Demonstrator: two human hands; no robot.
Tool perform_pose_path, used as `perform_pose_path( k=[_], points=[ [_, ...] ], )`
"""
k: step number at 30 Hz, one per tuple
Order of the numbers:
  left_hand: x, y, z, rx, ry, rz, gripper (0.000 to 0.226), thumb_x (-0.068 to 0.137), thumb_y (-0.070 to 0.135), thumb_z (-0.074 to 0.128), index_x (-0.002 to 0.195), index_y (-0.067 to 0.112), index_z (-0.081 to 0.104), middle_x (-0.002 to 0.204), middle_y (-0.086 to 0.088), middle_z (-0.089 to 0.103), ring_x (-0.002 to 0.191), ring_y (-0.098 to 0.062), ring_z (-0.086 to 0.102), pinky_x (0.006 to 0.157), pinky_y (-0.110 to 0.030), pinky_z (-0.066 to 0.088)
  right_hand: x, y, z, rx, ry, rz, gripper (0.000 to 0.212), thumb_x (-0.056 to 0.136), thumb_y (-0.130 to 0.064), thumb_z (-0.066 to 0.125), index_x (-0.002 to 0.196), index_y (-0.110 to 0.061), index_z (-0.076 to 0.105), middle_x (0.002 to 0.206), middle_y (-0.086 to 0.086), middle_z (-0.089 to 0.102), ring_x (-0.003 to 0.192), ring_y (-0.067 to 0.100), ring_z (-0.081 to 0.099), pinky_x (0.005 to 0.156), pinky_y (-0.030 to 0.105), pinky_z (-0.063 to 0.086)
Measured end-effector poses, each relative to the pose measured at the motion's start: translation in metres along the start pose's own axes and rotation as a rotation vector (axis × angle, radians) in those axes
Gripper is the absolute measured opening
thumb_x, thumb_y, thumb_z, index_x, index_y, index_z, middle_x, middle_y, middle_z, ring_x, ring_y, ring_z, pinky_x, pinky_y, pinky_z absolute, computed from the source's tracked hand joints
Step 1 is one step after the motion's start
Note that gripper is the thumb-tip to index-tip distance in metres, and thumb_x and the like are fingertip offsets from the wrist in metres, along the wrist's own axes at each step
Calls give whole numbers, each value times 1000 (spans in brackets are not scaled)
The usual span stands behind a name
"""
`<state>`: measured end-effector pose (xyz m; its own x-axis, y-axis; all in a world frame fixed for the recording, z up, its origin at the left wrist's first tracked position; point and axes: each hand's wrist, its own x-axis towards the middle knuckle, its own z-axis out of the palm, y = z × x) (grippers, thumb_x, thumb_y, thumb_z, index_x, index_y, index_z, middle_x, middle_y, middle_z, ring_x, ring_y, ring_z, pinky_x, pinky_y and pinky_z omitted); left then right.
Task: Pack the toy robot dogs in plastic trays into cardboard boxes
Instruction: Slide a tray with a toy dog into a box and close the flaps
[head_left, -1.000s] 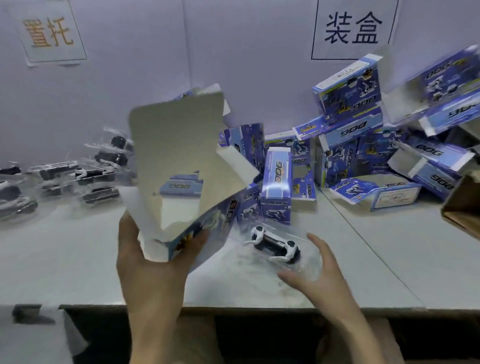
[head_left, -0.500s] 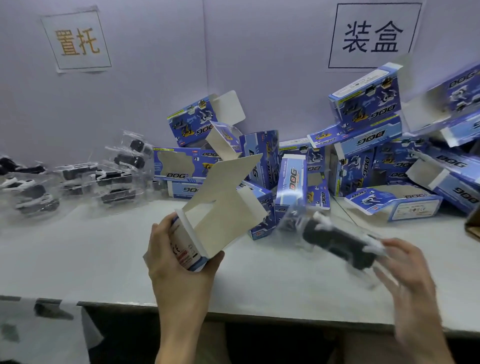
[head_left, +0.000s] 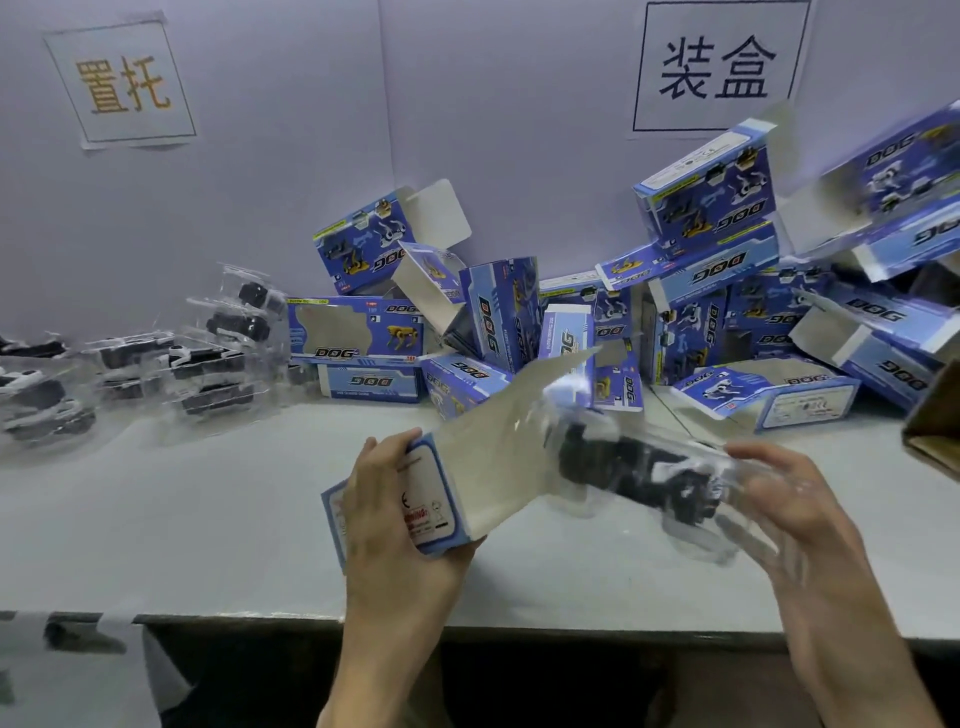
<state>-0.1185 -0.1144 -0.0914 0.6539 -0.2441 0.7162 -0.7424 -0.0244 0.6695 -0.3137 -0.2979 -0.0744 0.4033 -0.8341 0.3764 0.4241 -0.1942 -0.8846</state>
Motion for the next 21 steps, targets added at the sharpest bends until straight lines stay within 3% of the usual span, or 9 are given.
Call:
perform_pose_path(
  k=[1,2,6,9,11,13,15,18,21],
  points=[
    [0,0,0,22,-9,20,93,61,3,91,131,38,40,132,30,39,135,-20,35,106,-47,42,-21,-10,-1,-104,-157,-54,41,69,-38,64,110,-29,66,104,-10,73,102,6,66,91,34,44],
    [-1,-2,0,43,-39,51,93,61,1,90,131,36,42,133,28,39,136,-20,35,107,-50,41,-14,-18,15,-166,-196,-59,44,67,-41,66,111,-32,65,105,-14,72,100,1,66,89,32,43],
    [-1,-9,1,159,-95,132,102,59,-3,87,134,44,36,137,33,35,144,-9,26,116,-41,29,-5,-19,26,-289,-233,-27,61,63,-62,70,121,-44,59,117,-21,67,113,-8,57,94,25,40],
    [-2,-9,2,177,-137,185,105,58,-6,86,136,43,35,139,34,32,144,-7,25,117,-39,28,3,-10,26,-239,-277,35,52,92,-51,55,141,-36,46,150,-15,46,137,6,44,115,36,33],
    [-2,-8,2,153,-131,188,103,59,-6,85,136,42,36,138,38,31,142,-4,26,114,-32,28,0,-14,29,-104,-299,79,59,89,-60,45,144,-38,45,151,-17,45,139,8,44,117,38,29],
    [-3,-5,1,111,-87,159,96,60,-3,86,135,38,42,137,33,36,139,-7,32,112,-31,31,-4,-16,28,47,-250,-2,65,85,-60,43,143,-33,47,145,-17,53,134,9,51,112,39,34],
    [-3,-1,0,64,-28,101,90,60,2,91,134,32,48,134,22,46,132,-13,42,108,-33,41,-8,-18,19,155,-183,-68,54,92,-45,39,141,-26,49,144,-12,56,133,12,52,108,44,37],
    [-3,10,-3,-123,42,-45,89,56,14,96,128,41,51,125,20,56,119,-9,53,88,-11,47,-1,-18,14,103,-90,-179,41,95,-31,38,131,-25,55,142,-8,58,131,12,54,108,43,43],
    [-1,25,-2,-379,103,-169,86,46,33,93,123,41,56,119,12,65,109,-3,62,80,-9,49,-1,-17,9,124,-20,-211,35,96,-27,40,124,-24,60,138,-4,61,126,16,60,98,39,51]
  ],
)
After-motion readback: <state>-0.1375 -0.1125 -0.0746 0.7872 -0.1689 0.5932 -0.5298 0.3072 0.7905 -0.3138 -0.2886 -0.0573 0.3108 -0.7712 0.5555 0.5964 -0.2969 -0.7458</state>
